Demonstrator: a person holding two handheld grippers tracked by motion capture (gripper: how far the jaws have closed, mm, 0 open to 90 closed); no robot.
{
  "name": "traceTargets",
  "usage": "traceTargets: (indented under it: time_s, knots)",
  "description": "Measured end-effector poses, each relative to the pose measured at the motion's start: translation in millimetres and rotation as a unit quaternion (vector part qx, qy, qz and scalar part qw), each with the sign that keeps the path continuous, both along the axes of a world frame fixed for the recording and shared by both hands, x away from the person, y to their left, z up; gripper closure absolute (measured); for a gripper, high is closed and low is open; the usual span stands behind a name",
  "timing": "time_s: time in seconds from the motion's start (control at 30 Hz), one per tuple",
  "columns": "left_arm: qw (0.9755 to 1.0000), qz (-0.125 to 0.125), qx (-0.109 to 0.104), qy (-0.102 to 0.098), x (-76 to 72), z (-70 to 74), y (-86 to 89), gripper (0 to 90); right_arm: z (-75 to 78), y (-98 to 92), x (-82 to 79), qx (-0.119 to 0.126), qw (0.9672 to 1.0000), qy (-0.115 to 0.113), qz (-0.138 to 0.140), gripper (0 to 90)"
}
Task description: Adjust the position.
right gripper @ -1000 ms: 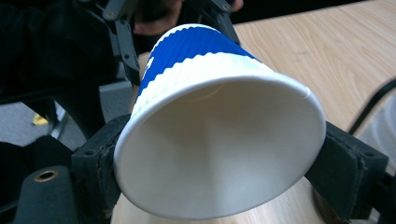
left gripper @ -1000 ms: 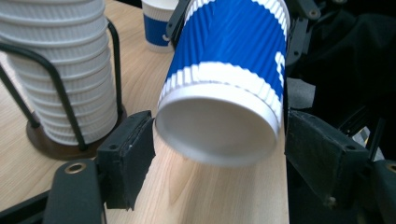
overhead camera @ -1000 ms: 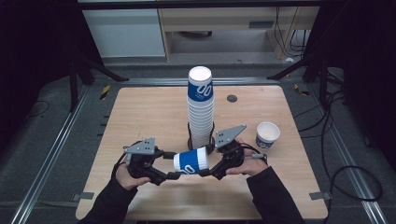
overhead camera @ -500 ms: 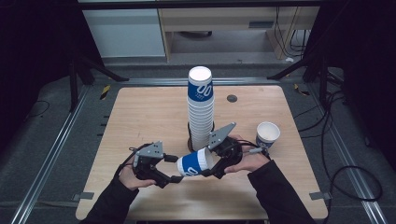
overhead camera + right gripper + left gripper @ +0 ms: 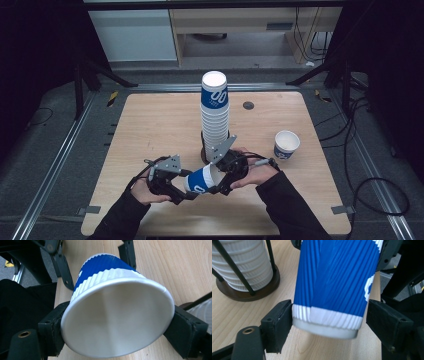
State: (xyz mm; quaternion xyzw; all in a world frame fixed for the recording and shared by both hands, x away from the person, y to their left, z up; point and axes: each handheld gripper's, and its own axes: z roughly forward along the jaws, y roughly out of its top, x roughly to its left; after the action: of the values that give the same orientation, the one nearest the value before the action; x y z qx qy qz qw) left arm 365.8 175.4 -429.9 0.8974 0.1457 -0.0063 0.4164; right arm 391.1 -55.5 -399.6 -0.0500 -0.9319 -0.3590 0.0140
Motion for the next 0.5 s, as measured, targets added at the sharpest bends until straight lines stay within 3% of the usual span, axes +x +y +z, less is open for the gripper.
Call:
traceTargets:
  time_s: [0.5]
  knots:
    - [0.9999, -0.01, 0.013, 0.001, 0.9, -3.8, -3.0, 25.9, -1.2, 7.8, -0.8, 0.004, 0.9999, 0.001, 0.011, 15.2]
